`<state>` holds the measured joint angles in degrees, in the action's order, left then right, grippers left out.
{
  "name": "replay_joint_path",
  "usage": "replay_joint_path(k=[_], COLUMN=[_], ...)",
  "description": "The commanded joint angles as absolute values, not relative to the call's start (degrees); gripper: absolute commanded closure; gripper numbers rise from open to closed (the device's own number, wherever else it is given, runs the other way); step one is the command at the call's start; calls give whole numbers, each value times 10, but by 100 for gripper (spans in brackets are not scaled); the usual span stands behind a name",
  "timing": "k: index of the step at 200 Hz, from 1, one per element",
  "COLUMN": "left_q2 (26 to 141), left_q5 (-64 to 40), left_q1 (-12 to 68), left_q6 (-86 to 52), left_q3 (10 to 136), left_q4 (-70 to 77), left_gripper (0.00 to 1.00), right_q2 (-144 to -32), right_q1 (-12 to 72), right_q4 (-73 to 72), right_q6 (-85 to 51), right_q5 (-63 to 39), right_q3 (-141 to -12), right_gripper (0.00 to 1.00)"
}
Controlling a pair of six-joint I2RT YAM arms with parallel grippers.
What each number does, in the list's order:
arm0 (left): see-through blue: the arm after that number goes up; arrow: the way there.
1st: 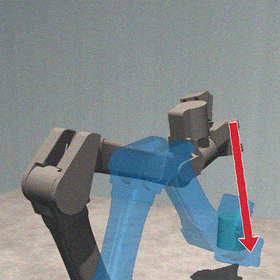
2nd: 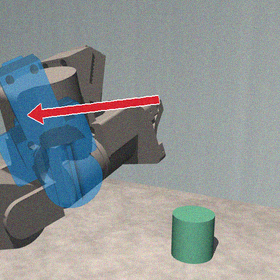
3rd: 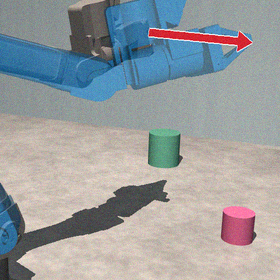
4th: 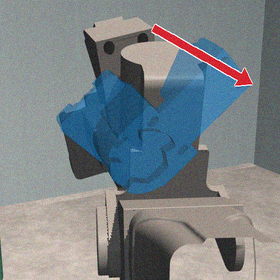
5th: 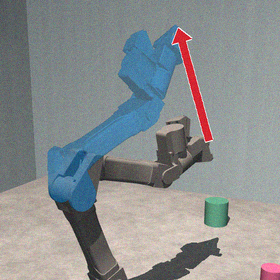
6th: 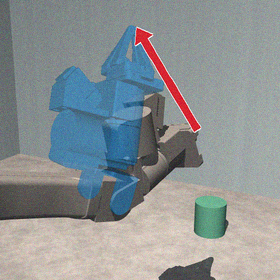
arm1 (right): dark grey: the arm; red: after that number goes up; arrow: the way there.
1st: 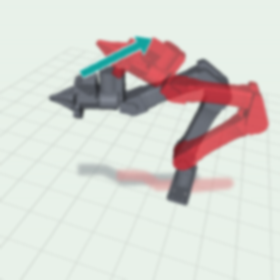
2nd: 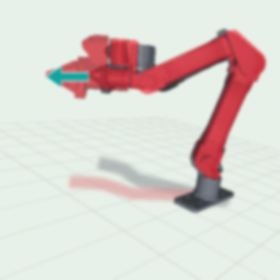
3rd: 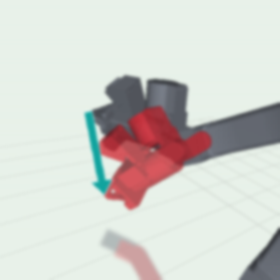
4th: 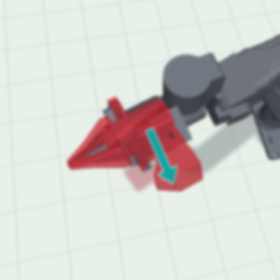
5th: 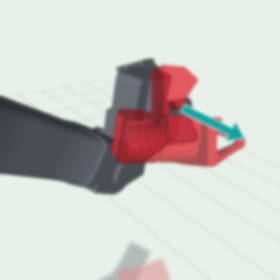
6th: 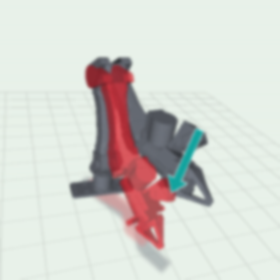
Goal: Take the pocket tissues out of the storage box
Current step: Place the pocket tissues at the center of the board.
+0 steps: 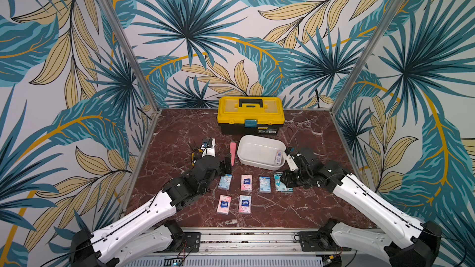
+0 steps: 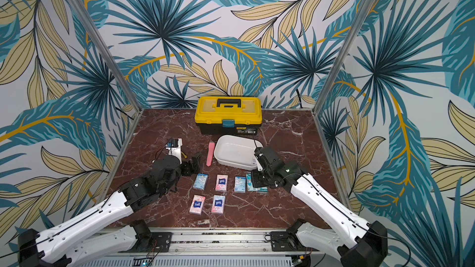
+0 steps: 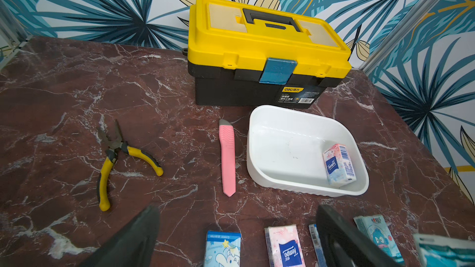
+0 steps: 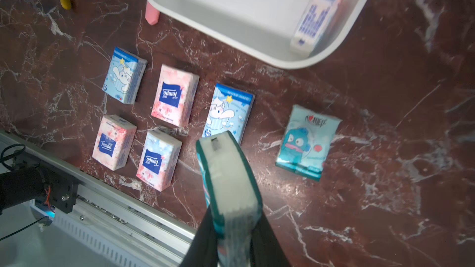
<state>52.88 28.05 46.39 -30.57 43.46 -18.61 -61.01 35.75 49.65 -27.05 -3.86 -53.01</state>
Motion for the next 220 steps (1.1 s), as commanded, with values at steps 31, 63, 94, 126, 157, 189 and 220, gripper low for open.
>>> replay_joint_path(k=[31,63,94,126,157,189,220], left_q2=[518,514,501,484,480,480,482], left_q5=[288,287,291,291,293,292,291], left_q1=[461,461,461,461,461,461,461], left_q6=[-299,-305,-314,-318,-317,-314,-312], left_q3=[411,409,402,396,393,393,393], left_q4=[-163,-172,-187,-193,-192,-192,-190], left_gripper=[0,0,0,0,0,0,0], right_q2=[-575,-585,-618,-645,-659,-677,-697], right_q1=[401,424,437,443,446,445,446], right_q4=[376,305,281,222,216,214,219], right_q6=[-416,-463,-482,-514,-525,-529,-527], right_q5=[-89,-114,-130,-151,-148,-155,-161], right_q3=[-408,-357,-339,-319,-314,-309,-310], right_gripper=[76,76,76,76,76,76,76])
